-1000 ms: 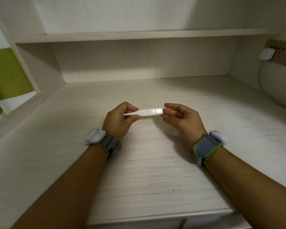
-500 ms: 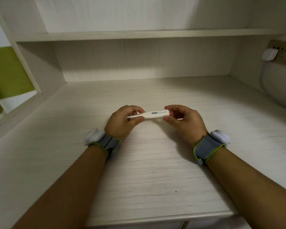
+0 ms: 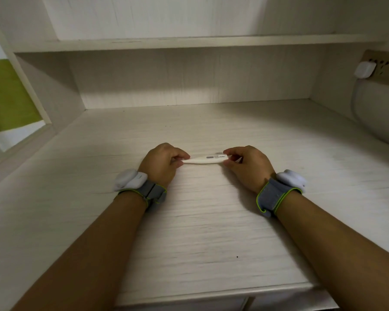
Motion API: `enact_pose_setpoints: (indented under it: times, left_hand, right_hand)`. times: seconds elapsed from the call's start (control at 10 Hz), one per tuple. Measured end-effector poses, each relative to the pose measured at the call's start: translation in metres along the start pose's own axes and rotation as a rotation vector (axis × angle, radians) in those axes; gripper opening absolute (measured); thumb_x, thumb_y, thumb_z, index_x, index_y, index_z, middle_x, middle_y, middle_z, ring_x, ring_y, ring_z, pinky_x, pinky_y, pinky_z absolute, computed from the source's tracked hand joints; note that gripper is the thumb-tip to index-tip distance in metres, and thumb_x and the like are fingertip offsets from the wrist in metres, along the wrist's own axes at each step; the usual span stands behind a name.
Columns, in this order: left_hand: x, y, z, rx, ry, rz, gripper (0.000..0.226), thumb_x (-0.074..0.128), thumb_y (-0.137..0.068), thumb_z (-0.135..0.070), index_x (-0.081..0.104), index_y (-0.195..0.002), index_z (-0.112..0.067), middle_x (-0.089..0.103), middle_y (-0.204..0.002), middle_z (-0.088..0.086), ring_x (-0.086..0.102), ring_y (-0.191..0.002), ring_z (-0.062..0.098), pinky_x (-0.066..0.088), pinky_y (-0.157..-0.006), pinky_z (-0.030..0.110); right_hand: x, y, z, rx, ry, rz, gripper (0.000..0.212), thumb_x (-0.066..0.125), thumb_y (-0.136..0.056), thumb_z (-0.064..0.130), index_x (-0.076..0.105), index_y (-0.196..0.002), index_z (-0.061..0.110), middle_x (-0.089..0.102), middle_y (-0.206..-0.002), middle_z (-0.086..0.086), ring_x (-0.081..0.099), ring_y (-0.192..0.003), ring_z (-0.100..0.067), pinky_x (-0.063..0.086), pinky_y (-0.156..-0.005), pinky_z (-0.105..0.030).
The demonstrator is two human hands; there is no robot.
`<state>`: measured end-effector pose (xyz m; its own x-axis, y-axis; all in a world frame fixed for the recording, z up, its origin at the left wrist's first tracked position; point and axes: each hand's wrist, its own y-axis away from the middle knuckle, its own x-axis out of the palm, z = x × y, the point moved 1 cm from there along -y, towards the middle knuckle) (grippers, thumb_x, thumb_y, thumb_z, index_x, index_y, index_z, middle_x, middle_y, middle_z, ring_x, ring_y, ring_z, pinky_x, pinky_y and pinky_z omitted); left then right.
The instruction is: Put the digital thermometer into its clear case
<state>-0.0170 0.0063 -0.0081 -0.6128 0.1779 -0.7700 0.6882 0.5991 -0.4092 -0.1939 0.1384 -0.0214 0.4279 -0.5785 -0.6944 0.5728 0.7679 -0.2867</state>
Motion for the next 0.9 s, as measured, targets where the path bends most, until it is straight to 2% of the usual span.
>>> enact_pose_setpoints:
  times: [0.1,0.2,0.3,0.4,0.5,0.7,0.9]
  left_hand:
    - [0.001,-0.001,0.002,-0.025,-0.002,0.034,0.024,0.063,-0.081,-0.005,0.07,-0.102,-0.012,0.068,-0.099,0.014,0.056,-0.084,0.018,0.034,-0.071,0.014]
    - [0.003,0.0,0.006,-0.061,0.049,0.044,0.026,0.063,-0.08,-0.003,0.069,-0.104,-0.013,0.071,-0.098,0.009,0.056,-0.08,0.013,0.034,-0.066,0.003]
    - [0.002,-0.001,0.01,-0.12,0.115,0.051,0.028,0.063,-0.08,-0.005,0.068,-0.105,-0.016,0.071,-0.093,0.005,0.056,-0.075,0.01,0.039,-0.067,0.003]
    - [0.001,0.001,0.013,-0.167,0.171,0.06,0.028,0.064,-0.079,-0.007,0.067,-0.104,-0.019,0.069,-0.087,-0.001,0.053,-0.07,0.002,0.037,-0.066,-0.001]
    - [0.0,0.001,0.013,-0.18,0.19,0.086,0.028,0.064,-0.079,-0.008,0.066,-0.105,-0.018,0.069,-0.088,-0.001,0.055,-0.074,0.007,0.039,-0.07,0.003]
    - [-0.004,0.002,0.015,-0.178,0.256,0.101,0.03,0.069,-0.076,-0.009,0.066,-0.105,-0.018,0.067,-0.09,0.0,0.053,-0.073,0.004,0.039,-0.067,0.001]
    - [-0.007,0.003,0.014,-0.209,0.398,0.056,0.025,0.068,-0.079,-0.012,0.068,-0.104,-0.013,0.066,-0.088,0.005,0.054,-0.074,0.011,0.042,-0.066,0.003]
  right_hand:
    - [0.002,-0.001,-0.001,0.023,0.039,0.005,0.028,0.062,-0.085,0.027,0.068,-0.113,0.025,0.062,-0.105,-0.005,0.058,-0.096,-0.021,0.035,-0.077,-0.022]
    - [0.003,-0.001,0.0,0.031,0.101,0.028,0.029,0.062,-0.084,0.027,0.068,-0.112,0.024,0.063,-0.108,-0.008,0.059,-0.103,-0.026,0.041,-0.083,-0.026]
    - [0.002,-0.001,0.002,0.051,0.129,0.047,0.029,0.061,-0.085,0.027,0.068,-0.112,0.025,0.063,-0.114,-0.009,0.058,-0.109,-0.028,0.045,-0.092,-0.032]
    - [0.0,-0.001,0.004,0.071,0.12,0.062,0.029,0.06,-0.084,0.025,0.069,-0.112,0.026,0.064,-0.114,-0.008,0.059,-0.109,-0.028,0.046,-0.092,-0.033]
    - [-0.002,0.001,0.007,0.088,0.109,0.081,0.029,0.06,-0.084,0.025,0.069,-0.111,0.026,0.065,-0.113,-0.007,0.06,-0.107,-0.027,0.046,-0.091,-0.033]
    - [-0.005,0.002,0.006,0.098,0.045,0.115,0.04,0.064,-0.081,0.02,0.063,-0.121,0.021,0.065,-0.11,-0.007,0.059,-0.104,-0.025,0.045,-0.092,-0.03]
    - [-0.009,0.003,0.005,0.123,-0.084,0.099,0.044,0.062,-0.079,0.013,0.061,-0.123,0.022,0.061,-0.098,0.0,0.055,-0.089,-0.018,0.047,-0.09,-0.035]
